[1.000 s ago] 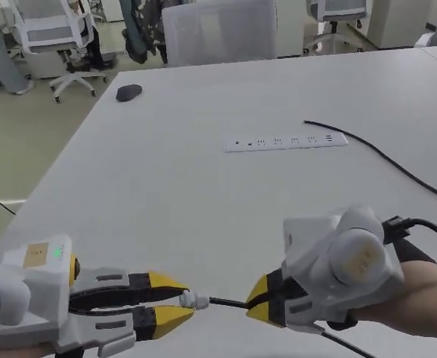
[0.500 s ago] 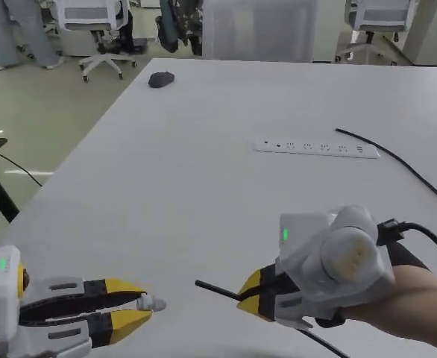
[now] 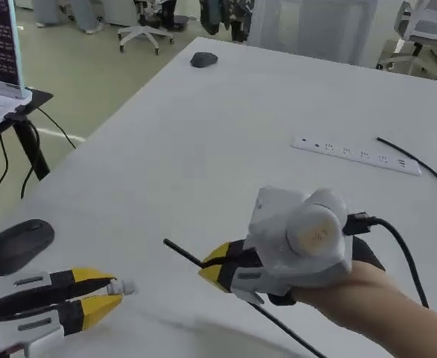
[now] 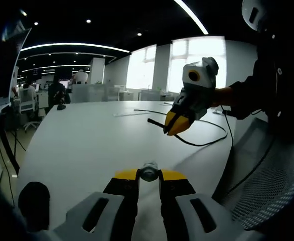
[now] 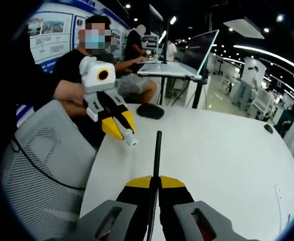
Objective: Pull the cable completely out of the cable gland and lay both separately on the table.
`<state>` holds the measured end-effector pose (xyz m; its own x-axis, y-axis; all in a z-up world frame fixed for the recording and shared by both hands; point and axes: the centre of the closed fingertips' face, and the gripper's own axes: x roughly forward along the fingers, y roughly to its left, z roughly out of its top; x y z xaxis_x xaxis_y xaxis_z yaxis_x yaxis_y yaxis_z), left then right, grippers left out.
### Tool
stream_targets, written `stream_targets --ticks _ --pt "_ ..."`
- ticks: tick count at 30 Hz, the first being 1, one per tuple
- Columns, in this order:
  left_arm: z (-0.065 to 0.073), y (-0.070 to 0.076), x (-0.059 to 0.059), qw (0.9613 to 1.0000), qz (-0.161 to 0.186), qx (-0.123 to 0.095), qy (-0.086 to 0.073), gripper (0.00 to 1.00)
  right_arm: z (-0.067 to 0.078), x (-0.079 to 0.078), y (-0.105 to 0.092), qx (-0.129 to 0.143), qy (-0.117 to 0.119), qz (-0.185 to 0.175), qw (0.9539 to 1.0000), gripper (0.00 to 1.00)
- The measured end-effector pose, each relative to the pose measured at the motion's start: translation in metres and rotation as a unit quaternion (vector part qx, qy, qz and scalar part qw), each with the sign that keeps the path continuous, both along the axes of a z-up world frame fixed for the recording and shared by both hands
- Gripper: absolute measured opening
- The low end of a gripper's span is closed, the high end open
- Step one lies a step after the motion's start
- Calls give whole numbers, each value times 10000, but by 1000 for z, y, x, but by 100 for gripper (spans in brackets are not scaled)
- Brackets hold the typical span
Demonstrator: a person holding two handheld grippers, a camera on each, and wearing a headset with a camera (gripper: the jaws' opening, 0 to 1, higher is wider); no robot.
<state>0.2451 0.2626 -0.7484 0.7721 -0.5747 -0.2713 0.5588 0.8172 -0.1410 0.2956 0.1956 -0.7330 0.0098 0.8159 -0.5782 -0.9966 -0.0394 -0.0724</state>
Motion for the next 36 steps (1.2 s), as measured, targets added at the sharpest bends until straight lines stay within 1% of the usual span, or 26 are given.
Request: stream_targets --ticks 1,2,4,6,7,9,10,12,13,14,15,17,19,20,22,23,25,26,27,28,30,31,33,34,35,36 --pt "-1 7 1 9998 183 -105 -70 15 3 1 7 79 5 -26 10000 0" --pt "-2 11 1 9995 278 -139 -90 15 4 1 12 120 5 -1 9999 0" --pt "-8 15 -3 9994 298 -131 -66 15 5 1 23 197 -11 -12 9998 0" --pt "-13 19 -3 9992 372 -121 -52 15 2 1 31 243 100 -79 9996 0" --pt "-16 20 -4 9989 417 -198 -43 15 -1 3 35 266 125 -179 9994 0" --pt "-20 22 -5 9986 502 -188 -39 15 -5 4 42 299 101 -241 9992 0" --pt "-24 22 -6 9984 519 -236 -7 15 -6 5 48 375 155 -353 9986 0" --pt "-31 23 -7 9980 592 -218 28 15 -7 7 58 490 202 -472 9975 0" --pt "-34 22 -7 9978 613 -240 60 15 -10 9 64 536 265 -543 9967 0" --pt "-34 24 -7 9974 672 -261 33 15 -14 10 68 554 298 -598 9962 0" --pt "-34 24 -6 9969 710 -338 28 15 -19 13 72 596 429 -743 9945 0" --pt "-39 28 -5 9963 826 -248 48 15 -25 15 78 653 606 -887 9921 0" --pt "-41 26 -6 9962 828 -279 66 15 -27 14 83 791 898 -976 9880 0" --pt "-45 28 -5 9957 907 -156 74 15 -29 14 86 838 906 -1006 9872 0" --pt "-52 26 -6 9959 901 -63 112 15 -37 17 90 759 849 -1028 9882 0" --pt "-55 27 -6 9954 947 -42 117 15 -40 18 91 769 943 -1073 9867 0" --pt "-57 27 -7 9953 947 -127 136 15 -50 22 92 685 968 -1153 9862 0" --pt "-57 28 -6 9946 1024 -160 82 15 -54 23 93 657 980 -1181 9860 0" --pt "-56 28 -6 9943 1032 -230 102 15 -57 24 93 621 949 -1190 9864 0" --pt "-56 28 -6 9941 1064 -192 81 15 -60 25 93 564 817 -1218 9876 0" --pt "-57 29 -4 9938 1087 -244 68 15 -65 25 94 508 776 -1241 9879 0" --pt "-57 29 -4 9936 1097 -252 59 16 -67 28 93 482 692 -1308 9878 0" --pt "-57 29 -4 9935 1101 -283 43 16 -69 27 94 447 590 -1294 9888 0" --pt "-57 28 -4 9936 1099 -277 26 16 -71 29 94 423 463 -1260 9901 0" --pt "-57 29 -4 9938 1084 -238 -8 16 -72 31 94 367 213 -1164 9923 0" --pt "-57 28 -4 9942 1060 -185 -32 16 -76 30 96 361 254 -1153 9923 0"
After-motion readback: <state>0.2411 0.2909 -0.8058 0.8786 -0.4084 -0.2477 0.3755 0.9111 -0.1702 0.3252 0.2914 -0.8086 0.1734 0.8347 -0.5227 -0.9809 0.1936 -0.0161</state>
